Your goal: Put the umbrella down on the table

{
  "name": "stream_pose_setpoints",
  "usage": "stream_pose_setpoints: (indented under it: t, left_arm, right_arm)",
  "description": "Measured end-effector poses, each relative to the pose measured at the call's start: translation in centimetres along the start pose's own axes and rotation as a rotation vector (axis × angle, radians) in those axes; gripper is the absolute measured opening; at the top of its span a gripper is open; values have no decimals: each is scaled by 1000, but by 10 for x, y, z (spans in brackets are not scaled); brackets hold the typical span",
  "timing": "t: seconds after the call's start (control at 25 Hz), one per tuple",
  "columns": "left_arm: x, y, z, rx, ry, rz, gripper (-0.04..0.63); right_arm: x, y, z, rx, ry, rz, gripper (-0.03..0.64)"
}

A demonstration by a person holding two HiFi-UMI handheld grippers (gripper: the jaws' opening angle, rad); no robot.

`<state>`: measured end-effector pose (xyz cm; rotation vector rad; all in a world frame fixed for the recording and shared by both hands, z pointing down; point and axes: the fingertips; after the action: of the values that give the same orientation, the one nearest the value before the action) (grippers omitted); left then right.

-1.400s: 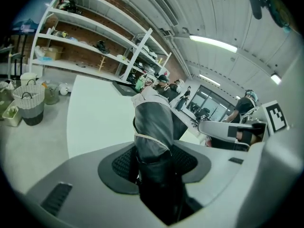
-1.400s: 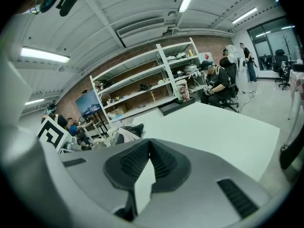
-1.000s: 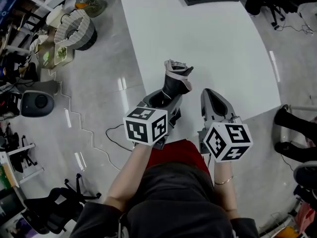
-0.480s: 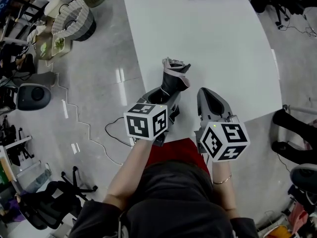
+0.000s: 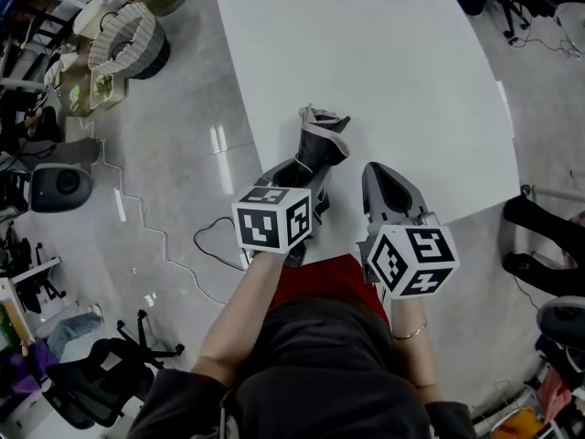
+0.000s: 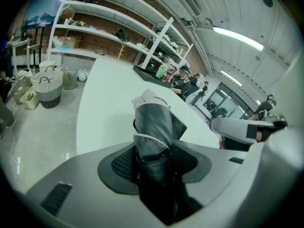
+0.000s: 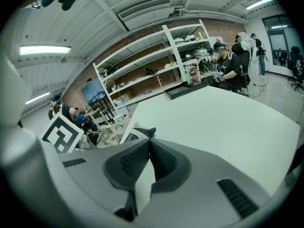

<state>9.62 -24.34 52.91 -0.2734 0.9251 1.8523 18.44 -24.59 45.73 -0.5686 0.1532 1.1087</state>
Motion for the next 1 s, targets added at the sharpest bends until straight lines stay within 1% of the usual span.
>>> stream_pose_setpoints:
  t: [0.32,0.52,0.76,1.0]
  left_arm:
    - [-3,1,0,-44,8,-20,207]
    - [-4,-1,2,-89,6,-37,220]
    - [-8,-4,2,-170,-2,-56,238]
    - [-10,-7,2,-214,-6,-43,246]
  right_arm:
    - [-3,10,7,-1,17,-14,18]
    - [1,9,8,-1,13,-8,18]
    - [10,5,6,-1,-3,16,18]
    - [20,6,3,4,-26,34,18]
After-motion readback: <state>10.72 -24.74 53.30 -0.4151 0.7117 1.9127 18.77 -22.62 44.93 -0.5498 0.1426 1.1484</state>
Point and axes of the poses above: the fingertips, and each gripper's own axes: x backward along the fingers, y to its left, z out of its underside, and after that the axes turned 10 degrees about -y, right-handed
